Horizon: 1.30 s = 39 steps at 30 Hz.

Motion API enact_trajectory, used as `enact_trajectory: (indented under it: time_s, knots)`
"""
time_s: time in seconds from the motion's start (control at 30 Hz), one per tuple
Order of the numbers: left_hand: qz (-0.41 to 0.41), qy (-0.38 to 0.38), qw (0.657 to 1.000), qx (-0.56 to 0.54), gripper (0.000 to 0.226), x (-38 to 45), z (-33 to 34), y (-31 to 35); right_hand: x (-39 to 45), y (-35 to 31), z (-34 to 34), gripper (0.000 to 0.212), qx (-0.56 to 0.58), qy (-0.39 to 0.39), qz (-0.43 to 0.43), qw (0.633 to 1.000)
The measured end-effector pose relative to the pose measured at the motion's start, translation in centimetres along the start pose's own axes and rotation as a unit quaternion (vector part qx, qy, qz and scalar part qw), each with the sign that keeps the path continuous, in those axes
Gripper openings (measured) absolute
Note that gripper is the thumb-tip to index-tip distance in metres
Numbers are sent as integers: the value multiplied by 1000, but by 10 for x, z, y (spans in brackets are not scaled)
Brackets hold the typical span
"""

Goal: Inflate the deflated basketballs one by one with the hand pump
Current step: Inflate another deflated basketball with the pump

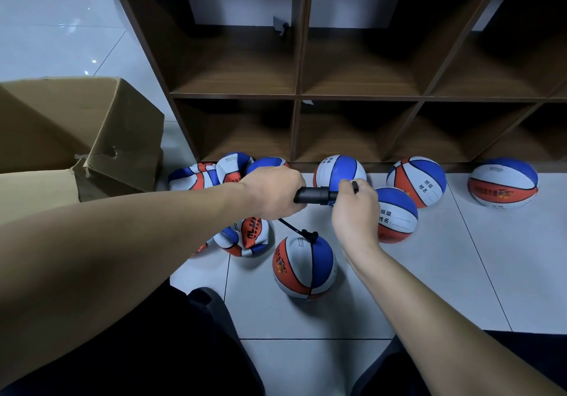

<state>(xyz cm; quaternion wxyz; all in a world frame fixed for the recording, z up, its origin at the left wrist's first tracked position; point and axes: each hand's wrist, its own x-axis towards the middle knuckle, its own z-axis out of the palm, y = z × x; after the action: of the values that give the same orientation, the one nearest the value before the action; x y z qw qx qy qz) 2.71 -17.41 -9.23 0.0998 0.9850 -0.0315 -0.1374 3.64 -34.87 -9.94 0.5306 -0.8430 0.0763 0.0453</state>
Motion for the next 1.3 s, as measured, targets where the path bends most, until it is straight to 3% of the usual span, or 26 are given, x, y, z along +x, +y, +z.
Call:
enact_trajectory:
  time_s: [0.47, 0.63, 0.73, 0.97, 1.3]
  knots:
    - [30, -3, 1000, 2, 23, 5, 2, -6, 6, 4, 0, 34, -12, -57, -1, 998]
    - [4, -47, 999, -23, 24, 5, 8, -36, 29, 11, -28, 30, 24, -1, 51, 998]
    - [-1, -35, 999, -27, 25, 2, 7, -47, 41, 15, -41, 31, 63, 22, 92, 994]
    - [4, 9, 1000, 13, 27, 8, 12, -36, 28, 14, -24, 31, 64, 90, 54, 992]
    - [16, 13, 999, 33, 29, 8, 9, -5, 3, 10, 7, 31, 24, -3, 25, 999]
